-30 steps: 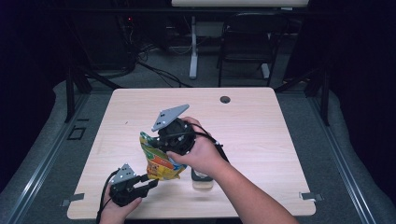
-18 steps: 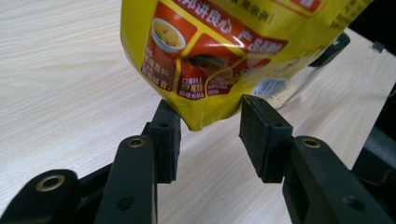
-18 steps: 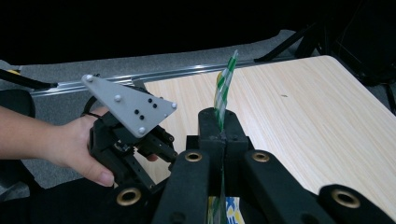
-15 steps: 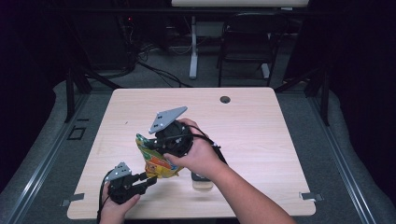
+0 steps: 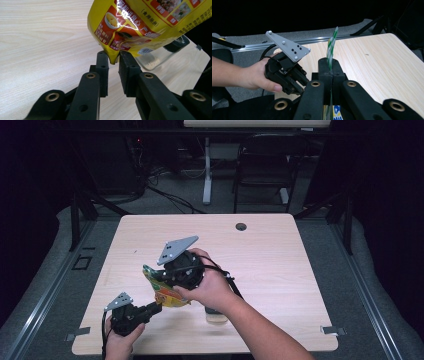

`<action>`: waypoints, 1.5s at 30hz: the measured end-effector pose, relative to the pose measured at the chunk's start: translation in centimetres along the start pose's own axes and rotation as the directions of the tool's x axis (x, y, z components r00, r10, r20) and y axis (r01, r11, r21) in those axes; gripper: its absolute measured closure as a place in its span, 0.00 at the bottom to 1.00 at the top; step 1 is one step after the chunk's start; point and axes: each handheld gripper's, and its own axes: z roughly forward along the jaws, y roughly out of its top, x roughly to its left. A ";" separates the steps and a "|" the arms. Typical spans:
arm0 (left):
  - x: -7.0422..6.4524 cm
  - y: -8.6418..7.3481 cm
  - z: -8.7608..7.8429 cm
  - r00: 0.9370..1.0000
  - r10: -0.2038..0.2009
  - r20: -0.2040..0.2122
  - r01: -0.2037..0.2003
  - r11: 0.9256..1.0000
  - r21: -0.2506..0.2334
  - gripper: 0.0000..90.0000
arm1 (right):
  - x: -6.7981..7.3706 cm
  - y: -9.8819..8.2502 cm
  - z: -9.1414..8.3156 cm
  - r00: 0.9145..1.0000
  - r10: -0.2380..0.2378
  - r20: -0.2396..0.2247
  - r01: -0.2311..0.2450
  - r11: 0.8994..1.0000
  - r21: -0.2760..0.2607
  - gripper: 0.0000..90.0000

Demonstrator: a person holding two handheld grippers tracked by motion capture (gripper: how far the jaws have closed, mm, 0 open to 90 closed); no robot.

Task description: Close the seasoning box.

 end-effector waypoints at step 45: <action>-1.3 0.6 -1.3 0.956 0.199 -0.215 -0.198 0.980 0.024 0.97 | -2.1 -5.0 -2.3 0.996 0.049 0.073 -0.053 0.997 0.056 1.00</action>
